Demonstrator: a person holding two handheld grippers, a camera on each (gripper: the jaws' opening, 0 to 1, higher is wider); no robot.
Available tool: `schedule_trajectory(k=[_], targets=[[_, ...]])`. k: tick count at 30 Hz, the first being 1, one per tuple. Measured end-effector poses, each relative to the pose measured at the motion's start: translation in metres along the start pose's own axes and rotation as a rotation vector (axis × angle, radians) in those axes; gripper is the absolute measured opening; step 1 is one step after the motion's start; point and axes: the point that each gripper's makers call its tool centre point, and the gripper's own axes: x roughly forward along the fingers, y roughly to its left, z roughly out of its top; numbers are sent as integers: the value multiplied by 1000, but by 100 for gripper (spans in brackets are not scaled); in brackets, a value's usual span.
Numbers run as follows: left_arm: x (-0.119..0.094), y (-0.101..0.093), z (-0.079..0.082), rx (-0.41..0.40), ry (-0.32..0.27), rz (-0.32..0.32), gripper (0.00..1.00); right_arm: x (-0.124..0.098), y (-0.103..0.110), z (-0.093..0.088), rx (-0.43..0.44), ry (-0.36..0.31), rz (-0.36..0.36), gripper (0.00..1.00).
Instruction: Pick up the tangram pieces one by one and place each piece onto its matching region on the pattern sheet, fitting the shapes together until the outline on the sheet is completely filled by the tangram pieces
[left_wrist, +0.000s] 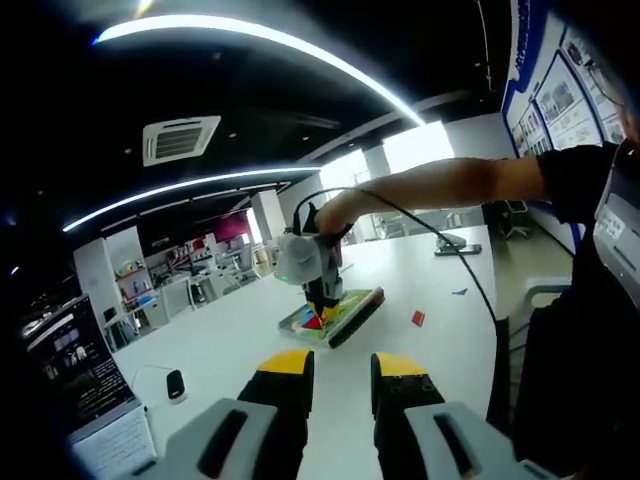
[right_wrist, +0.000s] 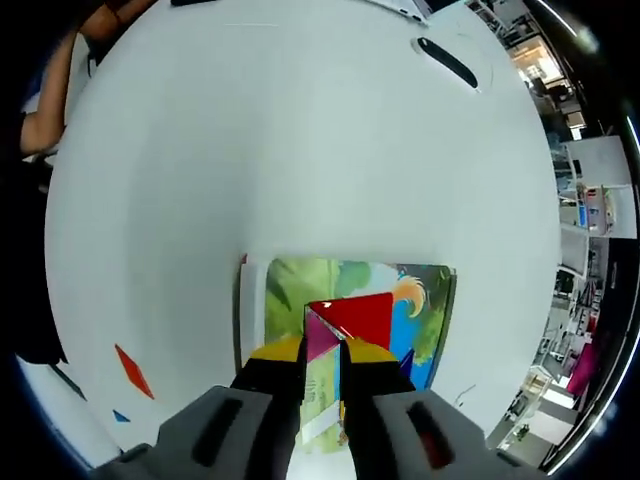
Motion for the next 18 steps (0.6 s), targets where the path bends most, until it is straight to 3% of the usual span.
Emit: schedule_trajectory(k=[18], targets=[[0, 1, 0, 3, 0, 3, 25, 2, 4, 2, -36, 7, -4, 15]])
